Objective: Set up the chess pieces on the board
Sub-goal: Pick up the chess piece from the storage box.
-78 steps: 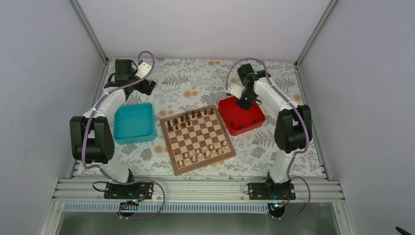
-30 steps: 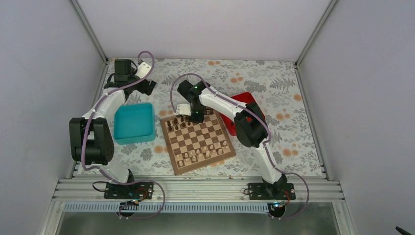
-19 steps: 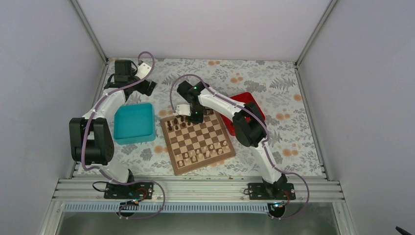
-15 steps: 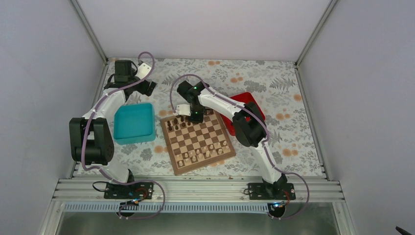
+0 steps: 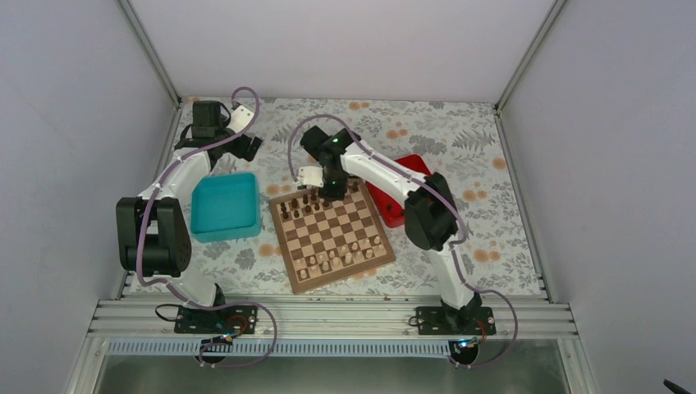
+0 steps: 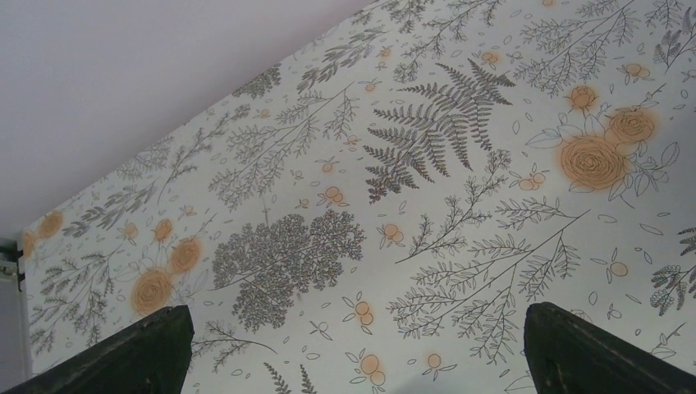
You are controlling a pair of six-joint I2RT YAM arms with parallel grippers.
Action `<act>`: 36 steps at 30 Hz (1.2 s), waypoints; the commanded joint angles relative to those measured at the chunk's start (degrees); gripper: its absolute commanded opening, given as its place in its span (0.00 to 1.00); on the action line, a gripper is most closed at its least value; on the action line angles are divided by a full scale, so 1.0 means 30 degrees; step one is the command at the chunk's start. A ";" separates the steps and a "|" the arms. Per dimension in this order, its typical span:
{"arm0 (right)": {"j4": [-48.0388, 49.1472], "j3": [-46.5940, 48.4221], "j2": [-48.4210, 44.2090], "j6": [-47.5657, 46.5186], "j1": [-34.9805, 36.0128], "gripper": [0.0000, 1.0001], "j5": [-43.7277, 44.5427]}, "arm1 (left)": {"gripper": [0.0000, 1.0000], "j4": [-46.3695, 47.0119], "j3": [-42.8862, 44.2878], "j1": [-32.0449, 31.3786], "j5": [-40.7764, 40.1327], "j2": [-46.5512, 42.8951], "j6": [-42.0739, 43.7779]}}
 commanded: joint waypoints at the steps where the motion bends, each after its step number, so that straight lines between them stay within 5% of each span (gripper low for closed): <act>1: -0.1137 -0.0297 -0.3574 0.0494 -0.0723 0.33 0.0365 | 1.00 0.0235 -0.0020 -0.0076 0.0266 -0.0611 -0.0105; 9: -0.0690 -0.5046 -0.8240 0.0083 -0.4888 0.38 0.0298 | 1.00 0.0162 0.0146 -0.0074 0.0324 -0.0009 -0.0092; 15: 0.1338 -0.8968 -0.8562 -0.0757 -0.7045 0.38 -0.0039 | 1.00 -0.0121 0.0477 -0.0078 0.0318 0.0535 -0.0123; 36: 0.3228 -1.0874 -0.6418 -0.1574 -0.7589 0.37 -0.1387 | 1.00 -0.0313 0.0700 -0.0085 -0.0682 0.1174 -0.0043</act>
